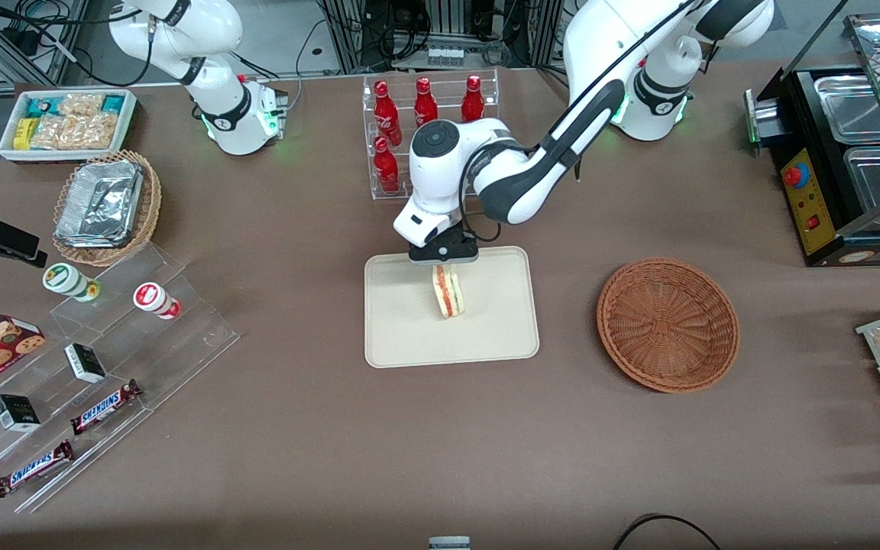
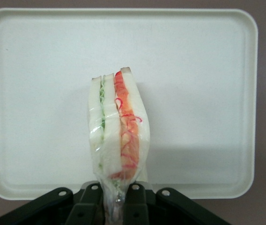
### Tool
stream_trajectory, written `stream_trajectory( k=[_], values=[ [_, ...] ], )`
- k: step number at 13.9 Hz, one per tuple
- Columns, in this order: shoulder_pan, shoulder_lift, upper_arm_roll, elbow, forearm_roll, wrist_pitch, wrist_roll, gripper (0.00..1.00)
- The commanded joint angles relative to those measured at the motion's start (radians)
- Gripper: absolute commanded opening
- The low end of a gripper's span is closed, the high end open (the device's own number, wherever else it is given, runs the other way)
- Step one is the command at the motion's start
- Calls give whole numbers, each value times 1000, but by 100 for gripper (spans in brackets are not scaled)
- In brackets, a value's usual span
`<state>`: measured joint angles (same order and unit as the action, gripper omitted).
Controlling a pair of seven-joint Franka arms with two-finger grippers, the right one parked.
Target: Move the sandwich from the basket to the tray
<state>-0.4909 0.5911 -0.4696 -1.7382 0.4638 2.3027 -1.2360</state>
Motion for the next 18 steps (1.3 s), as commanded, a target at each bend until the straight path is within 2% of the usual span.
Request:
stream_trajectory(
  k=[1, 3, 4, 5, 6, 8, 11, 15, 18],
  values=[
    [-17, 39, 11, 11, 62, 23, -34, 0],
    [-17, 41, 11, 9, 64, 23, -33, 0],
    [-17, 44, 11, 11, 64, 23, -33, 27],
    [-17, 46, 11, 14, 67, 23, -27, 94],
    [-17, 42, 11, 17, 70, 20, -26, 100],
    [-8, 18, 9, 20, 67, 9, -23, 100],
    [8, -83, 5, 32, 24, -110, -20, 100],
    [78, -288, 8, 68, -157, -299, 26, 100],
    [168, -394, 11, 139, -270, -500, 183, 100]
  ],
)
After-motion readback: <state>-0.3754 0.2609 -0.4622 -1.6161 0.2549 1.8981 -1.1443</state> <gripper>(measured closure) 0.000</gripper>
